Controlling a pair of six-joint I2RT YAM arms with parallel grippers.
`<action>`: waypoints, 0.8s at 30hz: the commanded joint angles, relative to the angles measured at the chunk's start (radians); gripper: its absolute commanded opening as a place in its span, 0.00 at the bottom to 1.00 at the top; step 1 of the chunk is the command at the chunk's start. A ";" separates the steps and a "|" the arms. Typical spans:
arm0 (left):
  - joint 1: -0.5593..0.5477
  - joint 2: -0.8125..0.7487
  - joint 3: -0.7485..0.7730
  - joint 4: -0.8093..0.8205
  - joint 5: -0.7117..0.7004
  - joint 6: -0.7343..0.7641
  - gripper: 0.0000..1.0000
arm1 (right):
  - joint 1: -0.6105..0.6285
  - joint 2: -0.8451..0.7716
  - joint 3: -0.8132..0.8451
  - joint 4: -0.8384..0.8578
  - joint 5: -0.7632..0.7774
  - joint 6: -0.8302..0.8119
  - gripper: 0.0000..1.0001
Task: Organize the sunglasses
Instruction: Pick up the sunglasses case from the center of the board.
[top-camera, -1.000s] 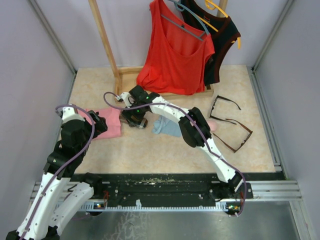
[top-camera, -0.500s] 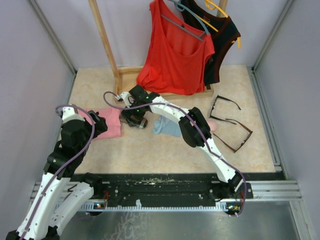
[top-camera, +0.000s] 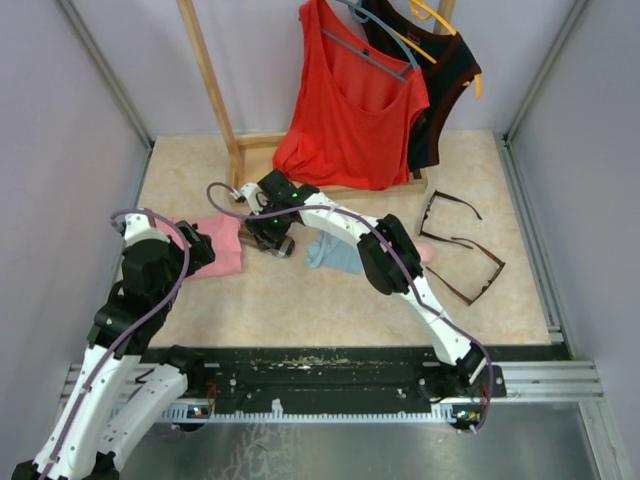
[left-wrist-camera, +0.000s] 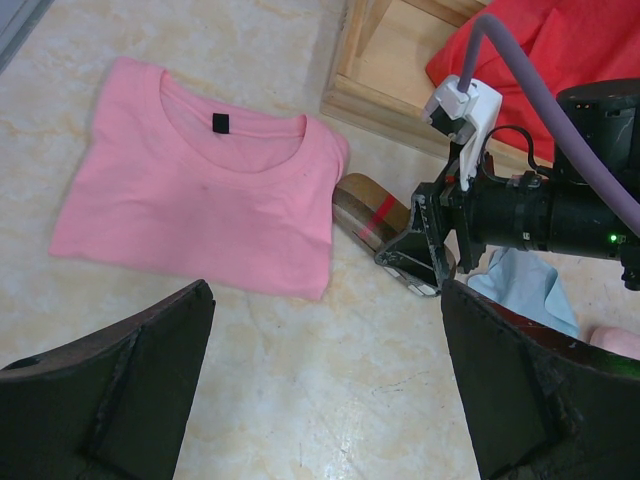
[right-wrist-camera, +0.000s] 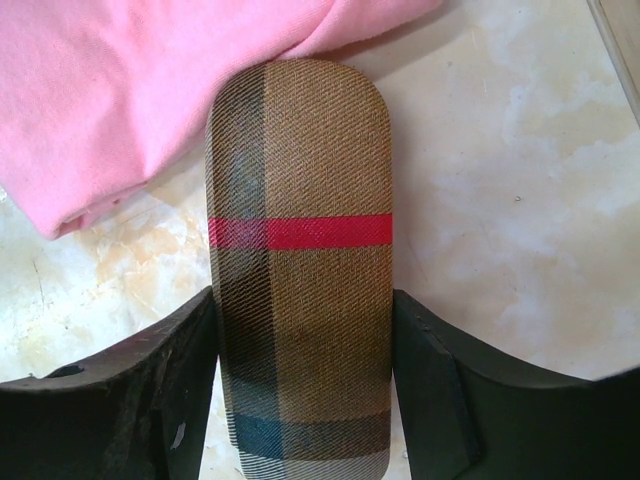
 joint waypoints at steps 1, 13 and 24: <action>0.006 -0.004 -0.004 0.020 0.000 0.003 1.00 | 0.013 -0.089 0.023 0.070 0.001 0.007 0.44; 0.006 -0.070 0.052 0.140 0.097 0.106 1.00 | 0.011 -0.490 -0.360 0.370 0.227 0.156 0.00; 0.006 -0.004 0.034 0.262 0.542 0.166 1.00 | -0.021 -1.131 -1.043 0.766 0.303 0.370 0.00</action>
